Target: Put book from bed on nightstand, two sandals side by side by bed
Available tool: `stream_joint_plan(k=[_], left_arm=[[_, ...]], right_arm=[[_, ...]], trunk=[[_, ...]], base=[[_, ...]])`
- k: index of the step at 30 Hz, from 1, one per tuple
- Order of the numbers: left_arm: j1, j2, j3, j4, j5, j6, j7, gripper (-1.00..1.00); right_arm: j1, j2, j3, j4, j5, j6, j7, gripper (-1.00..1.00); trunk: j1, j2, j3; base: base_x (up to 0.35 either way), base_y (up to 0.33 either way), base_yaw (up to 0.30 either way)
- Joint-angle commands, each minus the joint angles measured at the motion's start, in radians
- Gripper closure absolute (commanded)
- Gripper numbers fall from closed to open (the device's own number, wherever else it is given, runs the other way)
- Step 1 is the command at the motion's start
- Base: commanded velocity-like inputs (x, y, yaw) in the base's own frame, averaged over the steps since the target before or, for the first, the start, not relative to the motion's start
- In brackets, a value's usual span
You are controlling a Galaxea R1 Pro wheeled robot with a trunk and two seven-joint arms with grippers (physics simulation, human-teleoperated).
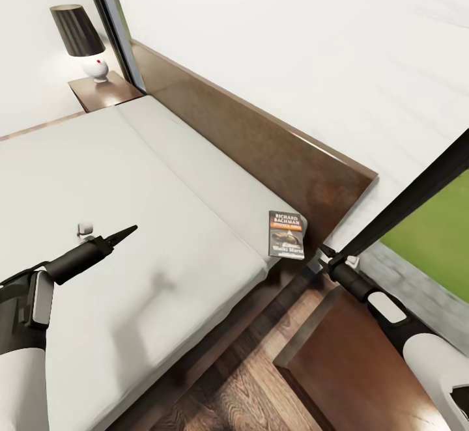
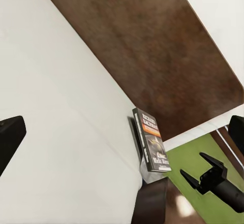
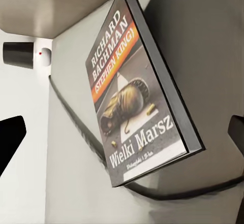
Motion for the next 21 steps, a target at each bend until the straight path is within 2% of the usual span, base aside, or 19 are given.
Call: stream_joint_plan(k=[1,9,21], left_arm=[[-0.001,0.000,0.001,0.000,0.003,0.008,-0.002,-1.00],[-0.001,0.000,0.001,0.000,0.003,0.008,-0.002,-1.00],[-0.001,0.000,0.001,0.000,0.003,0.008,-0.002,-1.00]], right_arm=[[-0.001,-0.001,0.005,0.001,-0.010,0.006,0.001,-1.00],[-0.001,-0.001,0.005,0.001,-0.010,0.006,0.001,-1.00],[-0.001,0.003,0.005,0.005,-0.009,0.005,0.001,-1.00]], trunk=[[0.000,0.000,-0.001],[0.027,-0.049,-0.022],[0.027,-0.049,-0.022]], base=[[0.000,0.000,0.000],[0.000,0.000,0.000],[0.000,0.000,0.000]])
